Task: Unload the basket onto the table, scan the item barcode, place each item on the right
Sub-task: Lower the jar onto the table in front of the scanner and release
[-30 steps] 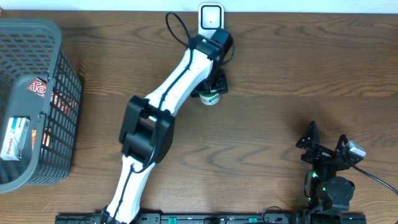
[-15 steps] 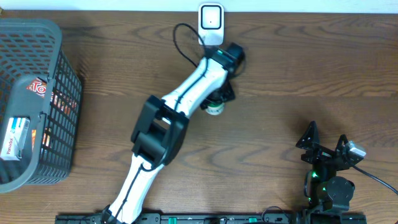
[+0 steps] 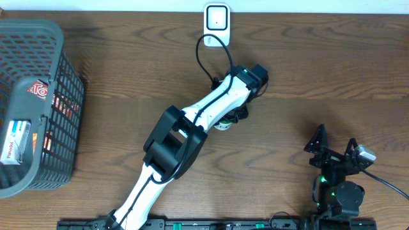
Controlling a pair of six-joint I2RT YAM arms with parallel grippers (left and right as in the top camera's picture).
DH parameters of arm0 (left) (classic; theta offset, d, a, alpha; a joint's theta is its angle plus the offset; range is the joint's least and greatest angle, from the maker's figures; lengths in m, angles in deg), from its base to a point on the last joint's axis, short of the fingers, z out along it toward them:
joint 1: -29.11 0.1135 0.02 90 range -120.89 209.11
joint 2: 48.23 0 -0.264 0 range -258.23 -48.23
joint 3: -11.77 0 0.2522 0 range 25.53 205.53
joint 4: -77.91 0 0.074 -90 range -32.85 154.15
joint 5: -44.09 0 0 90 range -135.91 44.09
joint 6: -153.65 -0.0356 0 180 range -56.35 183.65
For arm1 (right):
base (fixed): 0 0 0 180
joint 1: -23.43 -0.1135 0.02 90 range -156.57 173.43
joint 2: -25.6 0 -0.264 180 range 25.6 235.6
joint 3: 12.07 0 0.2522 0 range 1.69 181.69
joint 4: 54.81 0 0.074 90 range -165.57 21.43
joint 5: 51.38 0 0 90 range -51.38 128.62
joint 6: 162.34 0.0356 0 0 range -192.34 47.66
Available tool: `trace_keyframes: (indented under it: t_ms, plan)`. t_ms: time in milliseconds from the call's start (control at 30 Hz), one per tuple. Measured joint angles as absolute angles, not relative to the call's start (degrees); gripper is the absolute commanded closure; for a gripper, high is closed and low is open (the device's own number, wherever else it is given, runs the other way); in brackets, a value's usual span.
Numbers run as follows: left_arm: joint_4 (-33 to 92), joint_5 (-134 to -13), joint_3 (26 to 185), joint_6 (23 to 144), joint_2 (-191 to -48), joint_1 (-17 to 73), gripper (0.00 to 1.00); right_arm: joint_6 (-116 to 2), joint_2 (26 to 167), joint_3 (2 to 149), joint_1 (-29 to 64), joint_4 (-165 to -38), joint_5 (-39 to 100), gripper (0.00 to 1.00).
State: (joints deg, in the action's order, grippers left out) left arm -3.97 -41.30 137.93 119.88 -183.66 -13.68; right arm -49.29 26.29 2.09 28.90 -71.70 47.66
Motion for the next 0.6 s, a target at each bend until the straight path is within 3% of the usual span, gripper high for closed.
trace_keyframes:
  t_ms: [233,600]
  plan:
    - [-4.01,-42.64,137.29,120.60,-183.49,-13.63,0.07,-49.29,26.29,2.09,28.90,-71.70,47.66,0.01]
    - [-3.53,-47.88,137.32,112.53,-174.09,-10.99,0.03,-49.29,26.29,2.09,28.90,-71.70,47.66,0.01]
